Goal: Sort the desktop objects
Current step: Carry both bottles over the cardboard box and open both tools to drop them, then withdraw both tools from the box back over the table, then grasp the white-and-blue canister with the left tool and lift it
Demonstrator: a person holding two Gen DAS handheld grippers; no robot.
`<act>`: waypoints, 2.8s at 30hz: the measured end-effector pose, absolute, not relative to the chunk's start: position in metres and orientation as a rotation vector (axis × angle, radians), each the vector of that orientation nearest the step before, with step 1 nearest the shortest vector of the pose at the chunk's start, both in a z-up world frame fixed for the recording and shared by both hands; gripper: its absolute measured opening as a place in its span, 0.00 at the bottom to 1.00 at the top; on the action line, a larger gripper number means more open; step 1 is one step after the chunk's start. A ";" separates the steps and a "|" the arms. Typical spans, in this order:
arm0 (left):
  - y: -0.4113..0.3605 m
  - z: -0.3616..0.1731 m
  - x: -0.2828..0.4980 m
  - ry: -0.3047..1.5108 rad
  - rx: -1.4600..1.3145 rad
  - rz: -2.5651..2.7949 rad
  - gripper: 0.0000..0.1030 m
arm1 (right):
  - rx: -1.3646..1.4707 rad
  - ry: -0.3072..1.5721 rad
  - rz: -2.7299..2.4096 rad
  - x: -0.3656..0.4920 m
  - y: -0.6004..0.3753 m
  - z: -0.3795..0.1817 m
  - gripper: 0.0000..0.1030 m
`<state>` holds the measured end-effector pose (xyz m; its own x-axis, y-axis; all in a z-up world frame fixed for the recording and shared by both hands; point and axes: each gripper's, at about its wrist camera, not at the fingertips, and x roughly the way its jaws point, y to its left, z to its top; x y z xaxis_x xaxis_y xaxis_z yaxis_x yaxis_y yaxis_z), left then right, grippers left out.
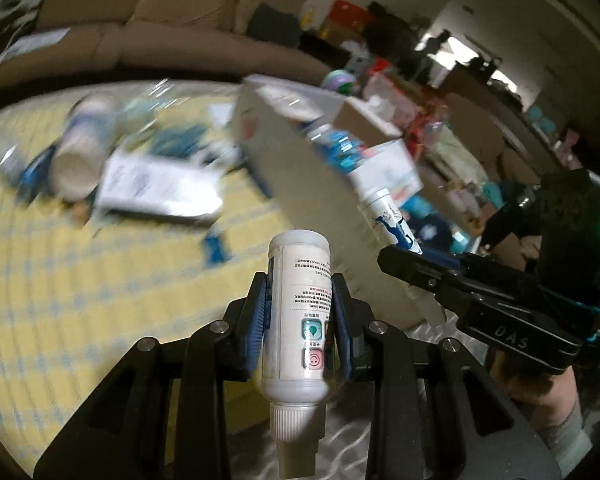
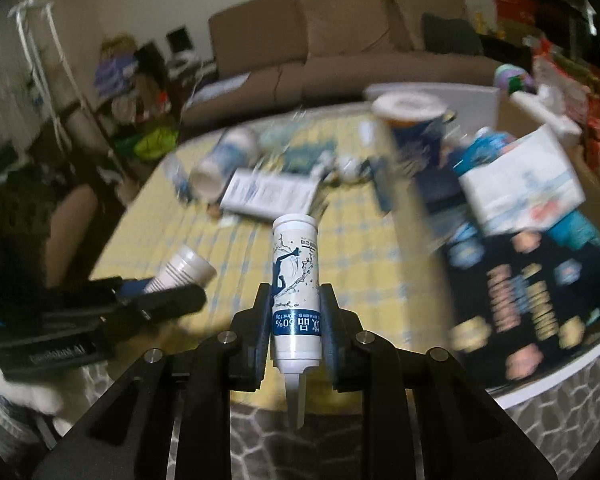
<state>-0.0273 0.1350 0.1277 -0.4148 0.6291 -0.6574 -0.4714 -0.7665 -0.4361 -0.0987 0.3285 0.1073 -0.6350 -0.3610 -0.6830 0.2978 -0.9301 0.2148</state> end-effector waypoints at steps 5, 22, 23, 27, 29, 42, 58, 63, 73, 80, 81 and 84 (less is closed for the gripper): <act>0.206 0.154 -0.061 -0.261 -1.113 2.138 0.27 | 1.073 -0.212 -2.651 -0.123 0.403 0.137 0.22; 0.352 0.102 -0.146 -0.148 -1.323 2.139 0.27 | 1.264 -0.058 -2.718 -0.224 0.493 0.099 0.22; 0.353 0.101 -0.147 -0.150 -1.330 2.131 0.27 | 1.277 -0.057 -2.708 -0.225 0.494 0.096 0.22; 0.344 0.113 -0.143 -0.127 -1.291 2.161 0.28 | 1.238 -0.108 -2.717 -0.221 0.500 0.101 0.31; 0.333 0.121 -0.139 -0.148 -1.280 2.164 0.29 | 1.211 -0.168 -2.720 -0.216 0.504 0.109 0.44; 0.168 0.164 -0.076 -0.199 -1.164 2.331 0.63 | 1.130 -0.200 -2.648 -0.163 0.453 0.144 0.49; 0.018 0.156 -0.010 -0.145 -1.183 2.586 1.00 | 1.107 -0.037 -2.507 -0.117 0.302 0.144 1.00; -0.002 0.152 0.007 -0.117 -1.214 2.627 1.00 | 1.114 0.015 -2.491 -0.100 0.271 0.141 1.00; -0.040 0.139 0.023 -0.202 -1.243 2.640 1.00 | 1.134 0.046 -2.437 -0.080 0.230 0.124 1.00; -0.059 0.108 0.010 -0.272 -1.289 2.610 1.00 | 1.211 0.028 -2.404 -0.093 0.221 0.088 1.00; -0.061 0.102 0.006 -0.285 -1.297 2.602 1.00 | 1.219 0.024 -2.404 -0.096 0.221 0.084 1.00; -0.059 0.089 -0.008 -0.308 -1.309 2.580 1.00 | 1.239 0.006 -2.411 -0.110 0.223 0.068 1.00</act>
